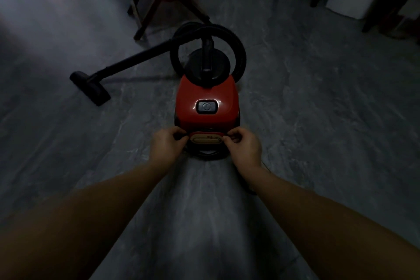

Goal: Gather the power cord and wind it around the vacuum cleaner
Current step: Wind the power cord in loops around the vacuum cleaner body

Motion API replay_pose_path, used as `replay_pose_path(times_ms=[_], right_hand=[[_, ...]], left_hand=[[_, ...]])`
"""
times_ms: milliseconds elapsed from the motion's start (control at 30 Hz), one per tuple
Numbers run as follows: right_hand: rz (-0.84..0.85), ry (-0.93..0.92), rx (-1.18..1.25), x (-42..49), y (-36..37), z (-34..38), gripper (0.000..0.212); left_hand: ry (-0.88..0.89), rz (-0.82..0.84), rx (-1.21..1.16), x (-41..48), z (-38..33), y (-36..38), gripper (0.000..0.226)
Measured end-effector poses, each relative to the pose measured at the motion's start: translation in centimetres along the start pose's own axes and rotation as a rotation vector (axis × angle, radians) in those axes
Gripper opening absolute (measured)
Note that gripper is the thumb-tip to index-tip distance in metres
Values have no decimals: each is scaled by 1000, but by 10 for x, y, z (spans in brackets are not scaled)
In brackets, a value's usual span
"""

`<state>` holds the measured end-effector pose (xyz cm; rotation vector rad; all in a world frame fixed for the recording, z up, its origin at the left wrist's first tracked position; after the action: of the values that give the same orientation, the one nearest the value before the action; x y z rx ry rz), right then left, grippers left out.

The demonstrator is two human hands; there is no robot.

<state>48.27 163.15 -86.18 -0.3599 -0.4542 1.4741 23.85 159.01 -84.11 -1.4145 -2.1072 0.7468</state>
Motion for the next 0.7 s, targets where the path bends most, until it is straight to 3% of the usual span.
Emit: replay_pose_path(times_ms=[533,633,700], right_hand=[[40,-33,-13,5,-1,6,5],[61,-158,-79,-1,6,26,26],[61,-206,-103,-4,10,39,29]], left_hand=[[24,74,112,5,-6,4,18],[-5,72,81,5,-6,3,16],[-42,72,43,5,-2,4,15]])
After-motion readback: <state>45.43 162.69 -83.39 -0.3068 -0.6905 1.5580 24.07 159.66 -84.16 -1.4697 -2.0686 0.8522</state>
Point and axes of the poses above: each hand's wrist, its own x-axis towards the middle knuckle, its own y-axis out of the palm, z = x × y, the point moved 10 cm from there along x, towards the middle knuckle, and after that the axes turned 2 degrees about -y, right-handed, at the moved point
